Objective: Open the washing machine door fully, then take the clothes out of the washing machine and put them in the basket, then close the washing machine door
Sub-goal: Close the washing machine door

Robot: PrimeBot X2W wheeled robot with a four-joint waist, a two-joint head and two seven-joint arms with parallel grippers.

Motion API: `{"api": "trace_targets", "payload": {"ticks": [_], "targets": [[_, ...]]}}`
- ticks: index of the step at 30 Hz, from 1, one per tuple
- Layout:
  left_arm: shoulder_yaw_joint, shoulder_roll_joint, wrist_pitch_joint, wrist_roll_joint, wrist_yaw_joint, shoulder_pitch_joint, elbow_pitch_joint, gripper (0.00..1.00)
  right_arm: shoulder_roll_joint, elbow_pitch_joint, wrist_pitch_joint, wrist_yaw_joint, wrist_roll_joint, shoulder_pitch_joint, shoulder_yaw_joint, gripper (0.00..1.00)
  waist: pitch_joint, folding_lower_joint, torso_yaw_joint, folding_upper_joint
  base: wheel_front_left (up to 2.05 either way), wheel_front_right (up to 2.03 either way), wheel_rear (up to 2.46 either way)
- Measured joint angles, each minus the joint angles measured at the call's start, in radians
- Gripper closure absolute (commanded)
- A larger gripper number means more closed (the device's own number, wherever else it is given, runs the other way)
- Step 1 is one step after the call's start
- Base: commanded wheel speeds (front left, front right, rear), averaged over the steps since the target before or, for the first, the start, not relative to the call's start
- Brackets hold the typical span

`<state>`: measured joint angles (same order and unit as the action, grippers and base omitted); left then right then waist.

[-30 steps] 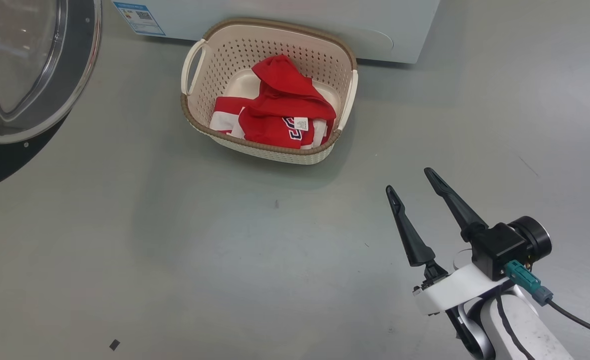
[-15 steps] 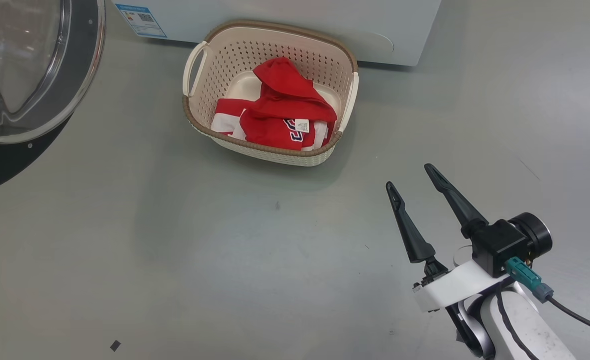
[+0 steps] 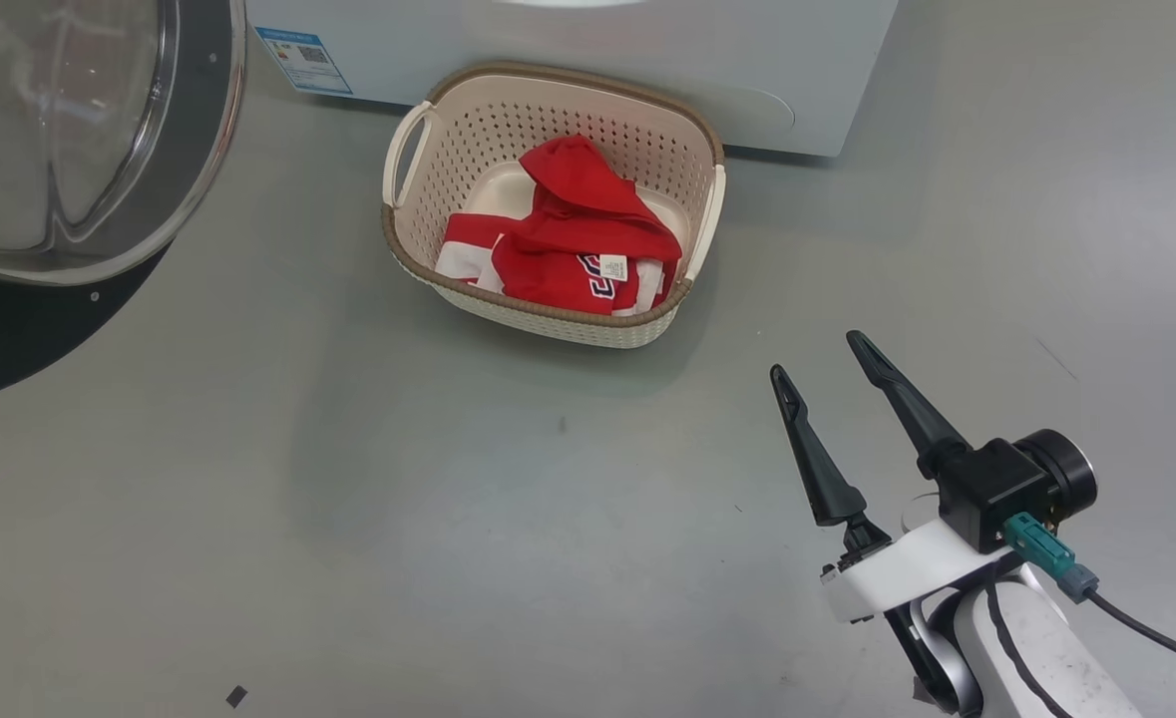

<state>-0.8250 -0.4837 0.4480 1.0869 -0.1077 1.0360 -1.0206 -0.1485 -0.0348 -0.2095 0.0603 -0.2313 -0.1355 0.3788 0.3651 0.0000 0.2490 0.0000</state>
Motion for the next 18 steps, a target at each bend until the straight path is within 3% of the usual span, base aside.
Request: {"api": "trace_targets", "payload": {"ticks": [18], "targets": [[0.035,0.060,0.075,0.001,0.072,-0.045,-0.021,1.00,0.021,-0.038,-0.013,0.000,-0.013,0.000,0.014,0.00,-0.067,-0.0001,0.020,0.0000,0.00,0.00,0.00]]}}
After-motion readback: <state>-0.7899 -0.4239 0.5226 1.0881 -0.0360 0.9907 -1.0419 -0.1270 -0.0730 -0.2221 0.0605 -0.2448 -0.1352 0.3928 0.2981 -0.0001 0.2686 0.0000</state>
